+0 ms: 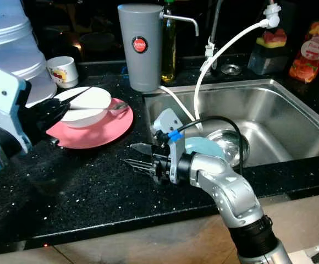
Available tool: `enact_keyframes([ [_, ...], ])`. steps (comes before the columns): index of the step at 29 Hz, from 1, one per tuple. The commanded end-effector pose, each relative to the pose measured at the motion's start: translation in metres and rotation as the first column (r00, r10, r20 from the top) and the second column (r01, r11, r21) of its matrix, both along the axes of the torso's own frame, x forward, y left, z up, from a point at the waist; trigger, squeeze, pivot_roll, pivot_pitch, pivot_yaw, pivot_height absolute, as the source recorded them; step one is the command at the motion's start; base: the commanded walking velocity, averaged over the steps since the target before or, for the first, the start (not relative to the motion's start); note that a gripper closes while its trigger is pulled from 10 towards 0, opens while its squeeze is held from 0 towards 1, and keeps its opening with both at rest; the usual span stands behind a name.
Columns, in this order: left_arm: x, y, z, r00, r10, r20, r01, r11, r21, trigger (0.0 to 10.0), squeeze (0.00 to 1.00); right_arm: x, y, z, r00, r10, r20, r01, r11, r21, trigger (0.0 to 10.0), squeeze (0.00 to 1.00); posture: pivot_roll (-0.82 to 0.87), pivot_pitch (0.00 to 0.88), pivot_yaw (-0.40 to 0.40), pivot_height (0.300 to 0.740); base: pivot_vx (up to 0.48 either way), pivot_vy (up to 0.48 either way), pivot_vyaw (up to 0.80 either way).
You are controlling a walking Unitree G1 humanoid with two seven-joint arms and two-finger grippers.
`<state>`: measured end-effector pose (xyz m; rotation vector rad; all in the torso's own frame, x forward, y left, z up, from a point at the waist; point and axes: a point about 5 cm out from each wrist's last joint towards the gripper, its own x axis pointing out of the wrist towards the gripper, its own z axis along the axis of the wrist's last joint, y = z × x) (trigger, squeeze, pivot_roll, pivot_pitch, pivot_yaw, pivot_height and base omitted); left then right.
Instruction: Kitchen organization
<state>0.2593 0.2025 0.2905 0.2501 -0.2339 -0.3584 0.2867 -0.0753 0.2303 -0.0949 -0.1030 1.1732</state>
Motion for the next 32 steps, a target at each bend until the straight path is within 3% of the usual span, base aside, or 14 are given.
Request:
enact_keyframes([
  [1, -0.005, -0.005, 0.002, 0.999, -0.024, 0.036, 0.024, 1.0, -0.012, 0.0, 0.0, -0.002, 0.003, 0.001, 1.0, 0.018, 0.004, -0.018, 1.0, -0.005, 10.0, 0.0, 0.08, 0.044, 0.05, 0.74, 0.0, 0.0, 0.0],
  [14, -0.004, -0.007, 0.014, 0.989, 0.016, 0.15, -0.006, 0.998, -0.064, 0.0, 0.0, -0.003, 0.002, 0.0, 1.0, 0.011, 0.006, -0.011, 1.0, -0.003, 10.0, 0.0, 0.08, 0.042, 0.056, 0.74, 0.0, 0.0, 0.0],
  [17, -0.001, -0.01, 0.017, 0.985, -0.006, 0.171, 0.029, 0.991, -0.132, 0.0, 0.0, 0.002, 0.002, 0.003, 0.999, -0.036, 0.017, 0.035, 0.999, 0.03, 10.0, 0.0, 0.08, 0.046, 0.053, 0.74, 0.0, 0.0, 0.0],
  [18, 0.002, -0.015, 0.015, 0.986, -0.039, 0.164, 0.07, 0.979, -0.191, 0.0, 0.0, 0.011, 0.002, 0.008, 0.993, -0.119, 0.017, 0.117, 0.99, 0.077, 10.0, 0.0, 0.08, 0.046, 0.052, 0.74, 0.0, 0.0, 0.0],
  [19, 0.004, -0.024, 0.009, 0.984, -0.113, 0.138, 0.144, 0.959, -0.244, 0.0, 0.0, 0.024, 0.002, 0.017, 0.967, -0.254, -0.01, 0.251, 0.951, 0.181, 10.0, 0.0, 0.08, 0.046, 0.055, 0.74, 0.0, 0.0, 0.0],
  [21, 0.004, -0.036, -0.003, 0.969, -0.224, 0.107, 0.246, 0.923, -0.297, 0.0, 0.0, 0.039, 0.0, 0.029, 0.907, -0.396, -0.141, 0.42, 0.835, 0.355, 10.0, 0.0, 0.08, 0.046, 0.055, 0.74, 0.0, 0.0, 0.0],
  [22, 0.003, -0.04, -0.007, 0.961, -0.259, 0.095, 0.275, 0.91, -0.309, 0.0, 0.0, 0.042, -0.001, 0.033, 0.89, -0.409, -0.203, 0.457, 0.789, 0.411, 10.0, 0.38, 0.07, 0.048, 0.057, 0.74, 0.0, 0.0, 0.0],
  [23, 0.002, -0.043, -0.011, 0.952, -0.296, 0.082, 0.306, 0.895, -0.324, 0.0, 0.0, 0.042, -0.001, 0.037, 0.883, -0.402, -0.242, 0.469, 0.755, 0.458, 10.0, 1.0, 0.07, 0.048, 0.057, 0.74, 0.0, 0.0, 0.0],
  [24, 0.002, -0.043, -0.011, 0.952, -0.296, 0.082, 0.306, 0.895, -0.324, 0.0, 0.0, 0.042, -0.001, 0.037, 0.883, -0.402, -0.242, 0.469, 0.755, 0.458, 10.0, 1.0, 0.07, 0.048, 0.057, 0.74, 0.0, 0.0, 0.0],
  [26, -0.001, -0.048, -0.019, 0.933, -0.356, 0.059, 0.353, 0.868, -0.349, 0.0, 0.0, 0.041, 0.0, 0.043, 0.886, -0.366, -0.285, 0.464, 0.711, 0.529, 10.0, 1.0, 0.07, 0.048, 0.06, 0.74, 0.0, 0.0, 0.0],
  [32, 0.0, -0.047, -0.027, 0.923, -0.385, 0.026, 0.366, 0.854, -0.37, 0.0, 0.0, 0.035, 0.003, 0.051, 0.906, -0.262, -0.333, 0.419, 0.665, 0.618, 10.0, 1.0, 0.07, 0.051, 0.062, 0.74, 0.0, 0.0, 0.0],
])
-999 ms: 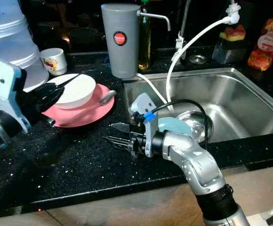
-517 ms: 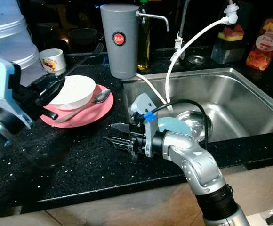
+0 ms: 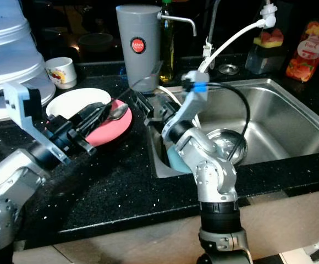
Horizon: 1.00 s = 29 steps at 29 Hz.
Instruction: Kitchen organization
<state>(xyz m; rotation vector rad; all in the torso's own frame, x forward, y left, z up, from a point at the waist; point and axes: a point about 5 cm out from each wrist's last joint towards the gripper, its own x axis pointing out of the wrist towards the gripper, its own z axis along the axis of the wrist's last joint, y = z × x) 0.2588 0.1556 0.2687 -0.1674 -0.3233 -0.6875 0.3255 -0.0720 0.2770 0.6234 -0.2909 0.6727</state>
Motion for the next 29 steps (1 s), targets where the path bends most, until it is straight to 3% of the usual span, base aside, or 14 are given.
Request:
enact_keyframes([
  [1, 0.001, 0.002, -0.006, 0.999, -0.013, -0.03, 0.013, 1.0, -0.009, 0.0, 0.0, -0.004, 0.001, 0.006, 0.999, 0.033, 0.007, -0.034, 0.998, 0.056, 10.0, 1.0, 0.07, 0.054, 0.062, 0.74, 0.0, 0.0, 0.0],
  [3, 0.002, 0.004, -0.006, 1.0, -0.004, -0.028, 0.003, 1.0, -0.018, 0.0, 0.0, -0.005, 0.001, 0.007, 0.999, 0.046, -0.007, -0.045, 0.996, 0.083, 10.0, 1.0, 0.07, 0.055, 0.061, 0.74, 0.0, 0.0, 0.0],
  [4, 0.003, 0.004, -0.006, 1.0, -0.003, -0.025, 0.002, 1.0, -0.019, 0.0, 0.0, -0.005, 0.001, 0.008, 0.998, 0.053, -0.015, -0.051, 0.994, 0.094, 10.0, 0.84, 0.07, 0.055, 0.061, 0.74, 0.0, 0.0, 0.0],
  [5, 0.003, 0.004, -0.006, 1.0, -0.003, -0.025, 0.002, 1.0, -0.019, 0.0, 0.0, -0.005, 0.001, 0.008, 0.998, 0.053, -0.015, -0.051, 0.994, 0.094, 10.0, 0.84, 0.07, 0.055, 0.061, 0.74, 0.0, 0.0, 0.0],
  [6, 0.003, 0.004, -0.005, 1.0, -0.004, -0.023, 0.003, 1.0, -0.019, 0.0, 0.0, -0.006, 0.001, 0.008, 0.998, 0.062, -0.019, -0.06, 0.993, 0.101, 10.0, 0.61, 0.07, 0.058, 0.062, 0.74, 0.0, 0.0, 0.0],
  [7, 0.003, 0.004, -0.005, 1.0, -0.003, -0.021, 0.003, 1.0, -0.023, 0.0, 0.0, -0.007, 0.001, 0.01, 0.996, 0.082, -0.015, -0.08, 0.991, 0.111, 10.0, 0.0, 0.07, 0.058, 0.062, 0.74, 0.0, 0.0, 0.0],
  [8, 0.003, 0.004, -0.005, 1.0, -0.003, -0.021, 0.003, 1.0, -0.023, 0.0, 0.0, -0.007, 0.001, 0.01, 0.996, 0.082, -0.015, -0.08, 0.991, 0.111, 10.0, 0.0, 0.07, 0.058, 0.062, 0.74, 0.0, 0.0, 0.0],
  [11, 0.006, 0.004, -0.007, 1.0, -0.012, -0.026, 0.011, 1.0, -0.027, 0.0, 0.0, -0.023, 0.012, 0.012, 0.975, 0.216, 0.04, -0.218, 0.974, 0.054, 10.0, 0.0, 0.06, 0.063, 0.063, 0.74, 0.0, 0.0, 0.0],
  [13, 0.007, 0.002, -0.006, 0.999, -0.02, -0.024, 0.02, 0.999, -0.028, 0.0, 0.0, -0.025, 0.015, 0.011, 0.972, 0.231, 0.045, -0.233, 0.972, 0.033, 10.0, 0.0, 0.06, 0.063, 0.063, 0.74, 0.0, 0.0, 0.0],
  [21, 0.008, -0.017, -0.006, 0.995, -0.104, -0.006, 0.104, 0.995, 0.005, 0.0, 0.0, -0.027, 0.029, -0.002, 0.977, 0.211, -0.022, -0.212, 0.972, -0.105, 10.0, 0.0, 0.05, 0.067, 0.066, 0.74, 0.0, 0.0, 0.0],
  [29, 0.007, -0.021, -0.007, 0.993, -0.118, 0.0, 0.118, 0.993, 0.018, 0.0, 0.0, -0.025, 0.028, -0.001, 0.979, 0.2, -0.037, -0.203, 0.974, -0.097, 10.0, 0.0, 0.05, 0.065, 0.062, 0.74, 0.0, 0.0, 0.0],
])
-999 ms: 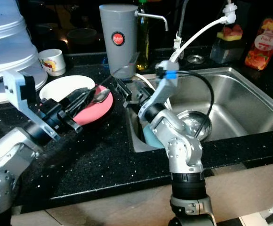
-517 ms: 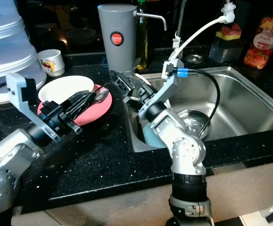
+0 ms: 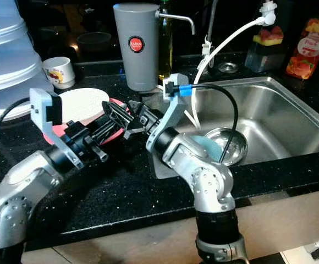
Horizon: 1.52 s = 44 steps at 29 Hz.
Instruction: Kitchen organization
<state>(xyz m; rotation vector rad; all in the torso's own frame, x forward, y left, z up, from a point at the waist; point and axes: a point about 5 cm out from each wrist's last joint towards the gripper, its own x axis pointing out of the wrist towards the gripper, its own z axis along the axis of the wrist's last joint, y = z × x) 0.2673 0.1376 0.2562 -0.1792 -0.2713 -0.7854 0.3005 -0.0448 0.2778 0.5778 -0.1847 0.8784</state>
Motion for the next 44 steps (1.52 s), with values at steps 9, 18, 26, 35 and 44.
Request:
enact_keyframes([
  [9, 0.0, 0.002, 0.005, 0.999, 0.012, 0.051, -0.012, 1.0, 0.0, 0.0, 0.0, 0.007, -0.007, 0.0, 0.997, -0.059, -0.045, 0.06, 0.998, 0.036, 0.0, 0.0, 0.06, 0.059, 0.056, 0.74, 0.0, 0.0, 0.0],
  [18, 0.001, 0.001, 0.003, 0.999, 0.013, 0.052, -0.014, 1.0, 0.013, 0.0, 0.0, 0.014, -0.015, 0.001, 0.99, -0.125, -0.069, 0.129, 0.99, 0.063, 0.0, 0.0, 0.06, 0.046, 0.057, 0.74, 0.0, 0.0, 0.0],
  [26, 0.004, -0.001, 0.001, 0.999, 0.004, 0.04, -0.006, 0.999, 0.042, 0.0, 0.0, 0.023, -0.024, 0.002, 0.978, -0.189, -0.085, 0.196, 0.978, 0.077, 0.0, 0.0, 0.05, 0.046, 0.063, 0.74, 0.0, 0.0, 0.0],
  [35, 0.009, 0.003, 0.003, 0.997, 0.055, 0.063, -0.058, 0.998, 0.04, 0.0, 0.0, 0.033, -0.041, -0.003, 0.949, -0.291, -0.122, 0.301, 0.951, 0.071, 0.0, 0.0, 0.05, 0.056, 0.064, 0.74, 0.0, 0.0, 0.0],
  [44, 0.034, -0.01, -0.012, 0.994, 0.096, 0.049, -0.104, 0.968, 0.226, 10.0, 0.17, 0.065, -0.08, -0.029, 0.797, -0.597, 0.093, 0.593, 0.744, -0.31, 0.0, 0.0, 0.05, 0.058, 0.058, 0.74, 0.0, 0.0, 0.0],
])
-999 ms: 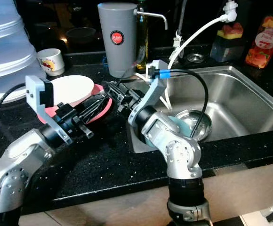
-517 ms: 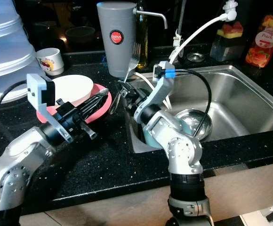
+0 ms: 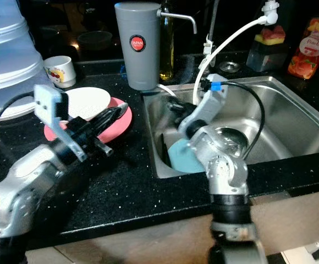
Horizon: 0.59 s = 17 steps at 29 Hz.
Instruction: Kitchen organization
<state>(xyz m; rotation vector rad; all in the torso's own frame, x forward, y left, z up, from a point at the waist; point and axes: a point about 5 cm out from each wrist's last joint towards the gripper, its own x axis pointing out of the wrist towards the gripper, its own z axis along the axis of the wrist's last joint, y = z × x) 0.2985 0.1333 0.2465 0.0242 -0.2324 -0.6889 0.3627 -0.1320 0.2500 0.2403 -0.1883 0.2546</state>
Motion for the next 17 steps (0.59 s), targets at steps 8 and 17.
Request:
enact_keyframes([
  [8, 0.022, -0.035, -0.025, 0.99, -0.132, -0.049, 0.139, 0.972, 0.192, 10.0, 0.0, 0.018, -0.003, -0.04, 0.989, -0.083, -0.12, 0.042, 0.949, -0.311, 10.0, 0.0, 0.04, 0.059, 0.064, 0.74, 0.0, 0.0, 0.0],
  [17, 0.035, -0.05, -0.035, 0.973, -0.202, -0.109, 0.22, 0.958, 0.183, 10.0, 0.0, 0.018, -0.015, -0.074, 0.959, -0.125, -0.252, -0.004, 0.89, -0.456, 10.0, 0.0, 0.03, 0.062, 0.066, 0.74, 0.0, 0.0, 0.0],
])
